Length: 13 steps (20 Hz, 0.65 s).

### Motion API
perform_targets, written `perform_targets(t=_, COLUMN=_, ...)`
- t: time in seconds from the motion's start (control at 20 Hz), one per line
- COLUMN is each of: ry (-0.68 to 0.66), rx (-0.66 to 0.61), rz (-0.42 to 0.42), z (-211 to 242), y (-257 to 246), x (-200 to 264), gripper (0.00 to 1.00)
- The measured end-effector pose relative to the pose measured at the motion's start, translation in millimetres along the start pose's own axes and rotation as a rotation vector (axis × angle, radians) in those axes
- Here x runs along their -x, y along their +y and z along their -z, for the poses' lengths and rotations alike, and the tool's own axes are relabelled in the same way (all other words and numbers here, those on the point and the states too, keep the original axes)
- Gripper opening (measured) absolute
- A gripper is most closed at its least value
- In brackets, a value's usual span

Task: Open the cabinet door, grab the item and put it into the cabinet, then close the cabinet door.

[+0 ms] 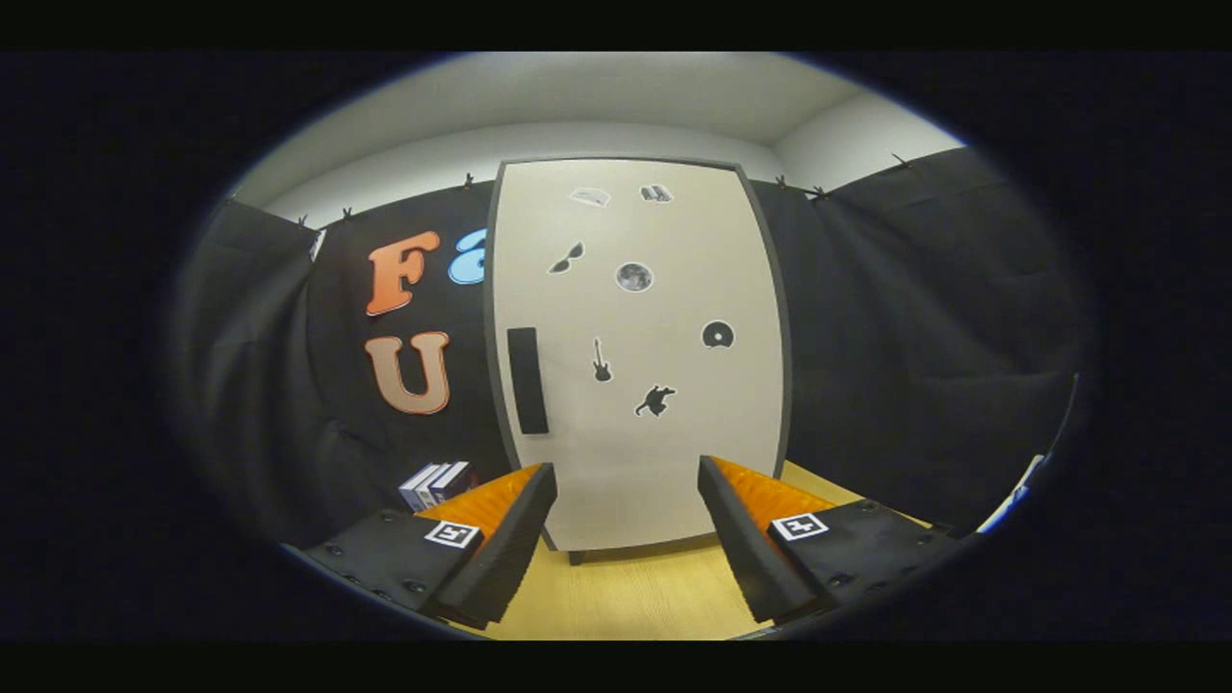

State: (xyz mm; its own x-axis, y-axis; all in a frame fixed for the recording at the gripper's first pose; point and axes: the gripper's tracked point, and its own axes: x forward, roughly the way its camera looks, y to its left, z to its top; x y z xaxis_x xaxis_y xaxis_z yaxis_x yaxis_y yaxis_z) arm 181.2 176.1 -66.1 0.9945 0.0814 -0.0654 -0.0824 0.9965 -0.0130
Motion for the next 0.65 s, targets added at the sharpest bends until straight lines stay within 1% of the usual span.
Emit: perform_targets(t=0.65, ry=-0.019, rx=-0.001, rz=-0.019, z=-5, y=5, x=13, gripper=0.95)
